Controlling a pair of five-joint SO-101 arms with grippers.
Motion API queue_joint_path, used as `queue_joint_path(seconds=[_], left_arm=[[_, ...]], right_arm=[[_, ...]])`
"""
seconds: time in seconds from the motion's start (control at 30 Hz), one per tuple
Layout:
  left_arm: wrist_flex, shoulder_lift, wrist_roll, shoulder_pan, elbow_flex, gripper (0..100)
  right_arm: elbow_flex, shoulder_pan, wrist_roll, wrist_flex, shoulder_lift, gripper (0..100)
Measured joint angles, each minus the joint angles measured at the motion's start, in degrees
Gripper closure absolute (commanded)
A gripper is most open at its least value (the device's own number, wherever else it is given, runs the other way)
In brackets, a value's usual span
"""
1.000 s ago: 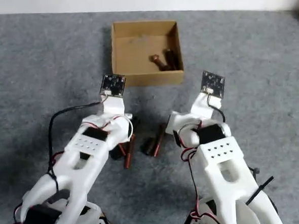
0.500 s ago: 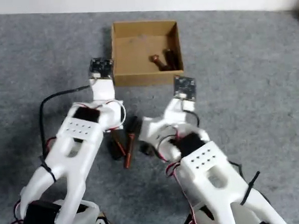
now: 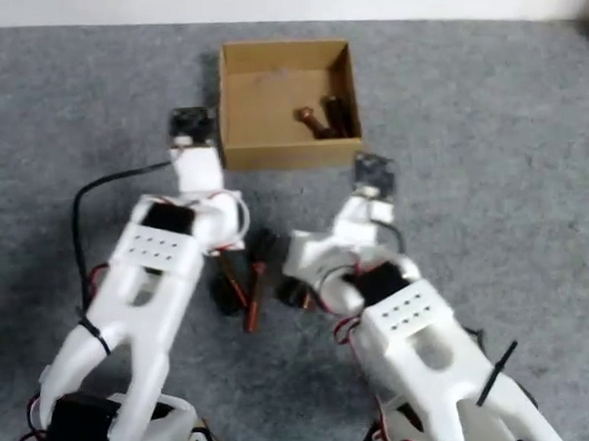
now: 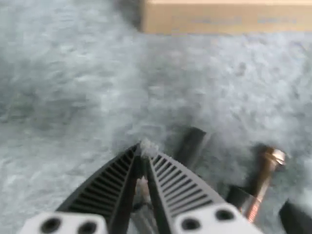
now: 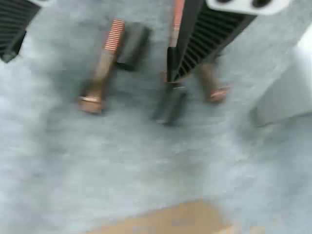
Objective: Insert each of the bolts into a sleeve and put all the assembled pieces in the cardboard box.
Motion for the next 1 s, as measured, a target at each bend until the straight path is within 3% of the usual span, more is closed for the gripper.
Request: queue_joint_path(seconds=[0.17, 0.43, 0.63, 0.87, 1.0], left_arm=[[0.1, 0.1, 0.2, 4.8, 0.4, 99], [3.5, 0.1, 0.0, 13.4, 0.9, 99], [4.0, 0.1, 0.1, 8.6, 0.6, 99], [2.4, 0.1, 0.7, 10.3, 1.8, 99], [0.6, 0.1, 10.1, 5.0, 1.8, 99]], right_arm=[[0.0, 9.5, 0.0, 8.4, 0.0, 58.5], [-3.3, 14.7, 0.0, 13.5, 0.0, 58.5], [-3.6, 12.0, 0.0, 13.5, 0.0, 58.5], [-3.6, 11.2, 0.0, 13.2, 0.0, 58.5], [-1.7, 11.3, 0.0, 8.3, 0.0, 58.5]])
